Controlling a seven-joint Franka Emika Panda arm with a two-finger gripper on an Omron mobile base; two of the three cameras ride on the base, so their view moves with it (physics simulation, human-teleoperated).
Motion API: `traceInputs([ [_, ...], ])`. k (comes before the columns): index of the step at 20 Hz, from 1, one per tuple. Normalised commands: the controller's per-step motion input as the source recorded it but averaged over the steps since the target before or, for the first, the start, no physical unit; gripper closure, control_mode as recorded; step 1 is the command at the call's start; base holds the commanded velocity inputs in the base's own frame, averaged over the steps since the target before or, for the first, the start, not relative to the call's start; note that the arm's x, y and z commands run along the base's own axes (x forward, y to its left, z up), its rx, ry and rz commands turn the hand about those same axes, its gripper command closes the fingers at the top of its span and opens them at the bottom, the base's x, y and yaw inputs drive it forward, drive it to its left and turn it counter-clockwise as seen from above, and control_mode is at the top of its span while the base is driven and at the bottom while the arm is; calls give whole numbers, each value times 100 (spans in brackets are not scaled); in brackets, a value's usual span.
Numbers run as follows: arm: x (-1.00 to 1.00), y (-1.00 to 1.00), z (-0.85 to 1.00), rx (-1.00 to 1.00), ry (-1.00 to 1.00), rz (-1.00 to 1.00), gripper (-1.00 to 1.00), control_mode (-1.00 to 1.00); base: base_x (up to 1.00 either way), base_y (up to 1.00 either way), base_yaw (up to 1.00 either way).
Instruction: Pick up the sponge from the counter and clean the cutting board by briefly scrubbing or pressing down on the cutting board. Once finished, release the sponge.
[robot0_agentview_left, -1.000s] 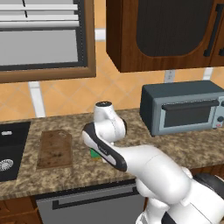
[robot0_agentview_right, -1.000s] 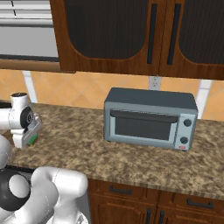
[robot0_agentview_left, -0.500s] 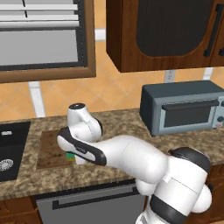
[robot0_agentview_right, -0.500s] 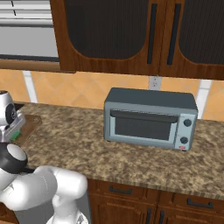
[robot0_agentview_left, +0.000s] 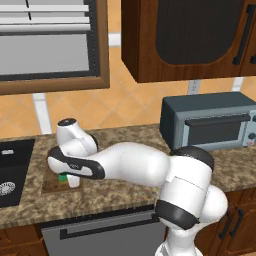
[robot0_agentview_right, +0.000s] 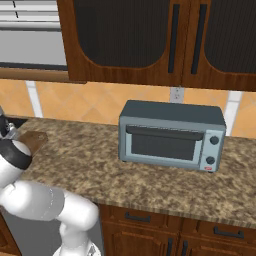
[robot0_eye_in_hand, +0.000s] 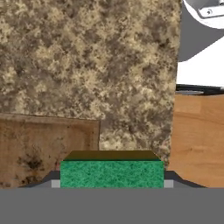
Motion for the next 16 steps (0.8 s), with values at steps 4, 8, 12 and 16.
traceInputs([
  [4,28,68,-12,0,0,0,100,-100,0,0,0],
  [8,6,13,-41,0,0,0,100,-100,0,0,0],
  [12,12,27,-44,0,0,0,100,-100,0,0,0],
  [16,16,26,-38,0,0,0,100,-100,0,0,0],
])
